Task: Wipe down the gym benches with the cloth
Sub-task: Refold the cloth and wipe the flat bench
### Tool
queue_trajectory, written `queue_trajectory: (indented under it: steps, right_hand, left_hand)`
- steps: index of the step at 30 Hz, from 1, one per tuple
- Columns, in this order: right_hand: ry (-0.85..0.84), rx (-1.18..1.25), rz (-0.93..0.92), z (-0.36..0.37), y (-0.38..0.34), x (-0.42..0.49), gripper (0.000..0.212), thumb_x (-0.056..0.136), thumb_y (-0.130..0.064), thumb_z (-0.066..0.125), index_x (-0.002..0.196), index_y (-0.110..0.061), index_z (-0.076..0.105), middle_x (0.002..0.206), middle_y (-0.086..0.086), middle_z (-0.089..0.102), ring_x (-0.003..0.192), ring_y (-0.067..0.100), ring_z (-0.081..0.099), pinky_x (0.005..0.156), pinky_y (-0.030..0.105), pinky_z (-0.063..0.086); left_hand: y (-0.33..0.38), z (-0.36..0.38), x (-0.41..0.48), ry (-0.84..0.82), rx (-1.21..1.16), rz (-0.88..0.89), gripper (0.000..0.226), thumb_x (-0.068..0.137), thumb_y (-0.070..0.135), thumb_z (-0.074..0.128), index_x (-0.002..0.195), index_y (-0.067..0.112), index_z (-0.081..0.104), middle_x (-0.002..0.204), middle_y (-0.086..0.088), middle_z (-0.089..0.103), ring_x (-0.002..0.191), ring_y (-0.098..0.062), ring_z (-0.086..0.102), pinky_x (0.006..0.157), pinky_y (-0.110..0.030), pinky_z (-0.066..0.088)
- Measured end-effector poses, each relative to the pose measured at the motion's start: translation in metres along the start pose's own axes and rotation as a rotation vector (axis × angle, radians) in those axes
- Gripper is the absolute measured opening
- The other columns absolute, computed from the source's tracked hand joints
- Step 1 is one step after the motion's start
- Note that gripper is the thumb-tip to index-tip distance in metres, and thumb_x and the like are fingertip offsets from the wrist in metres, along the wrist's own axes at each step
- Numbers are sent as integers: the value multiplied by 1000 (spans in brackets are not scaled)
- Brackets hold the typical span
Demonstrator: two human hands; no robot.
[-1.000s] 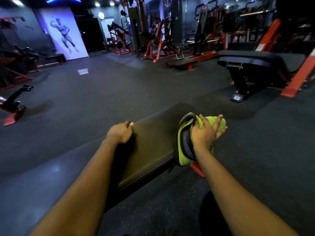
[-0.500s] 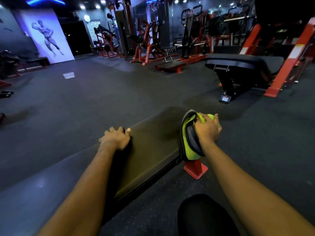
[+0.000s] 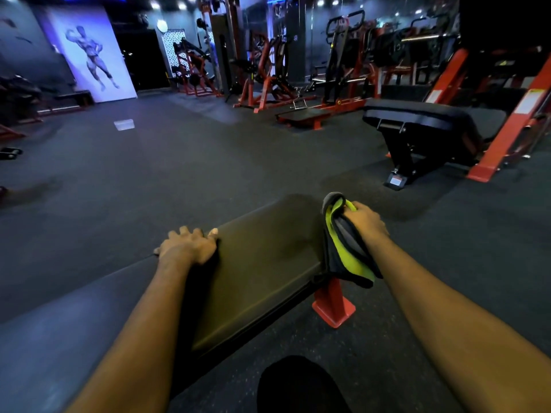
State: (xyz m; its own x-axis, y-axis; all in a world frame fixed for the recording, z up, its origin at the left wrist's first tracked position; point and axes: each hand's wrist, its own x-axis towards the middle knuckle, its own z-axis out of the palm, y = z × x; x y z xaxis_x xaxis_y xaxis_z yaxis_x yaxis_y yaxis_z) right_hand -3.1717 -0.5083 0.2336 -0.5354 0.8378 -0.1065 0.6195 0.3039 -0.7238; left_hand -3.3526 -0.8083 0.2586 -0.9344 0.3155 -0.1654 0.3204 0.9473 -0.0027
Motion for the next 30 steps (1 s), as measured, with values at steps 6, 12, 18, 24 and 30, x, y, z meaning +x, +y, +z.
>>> queue_trajectory:
  steps: [6,12,18,24,30]
  right_hand:
    - [-290,-86,-74,-2,-25,59,47,103,-45,42,134,-13,56,139,17,54,126,38,51,101,43,40]
    - [-253,43,-247,3,13,41,83,72,-82,47,138,-32,49,137,7,59,127,32,54,104,41,44]
    - [-340,-204,-215,15,-19,86,60,98,-58,39,134,-13,52,140,23,51,127,41,50,101,44,41]
    - [-485,-195,-399,40,-60,122,70,95,-63,44,140,-9,49,142,16,52,127,36,51,101,42,42]
    - [-528,-161,-414,34,-33,121,75,87,-74,45,137,-18,46,140,14,54,125,35,52,102,47,42]
  left_hand:
    - [7,1,10,-36,-16,-69,68,98,63,14,149,21,32,157,-10,31,142,-36,30,112,-65,21]
    - [14,2,9,-29,-46,-128,66,98,63,19,148,22,32,158,-8,29,144,-33,26,111,-66,18]
    - [18,2,12,-36,-72,-175,63,100,59,20,147,20,32,157,-9,28,145,-31,23,111,-68,14]
    - [19,5,11,-15,-75,-194,60,100,58,21,144,19,36,155,-8,31,144,-28,25,112,-65,18]
    - [22,3,10,-20,-67,-204,60,100,59,20,141,19,38,154,-8,33,143,-27,27,113,-61,19]
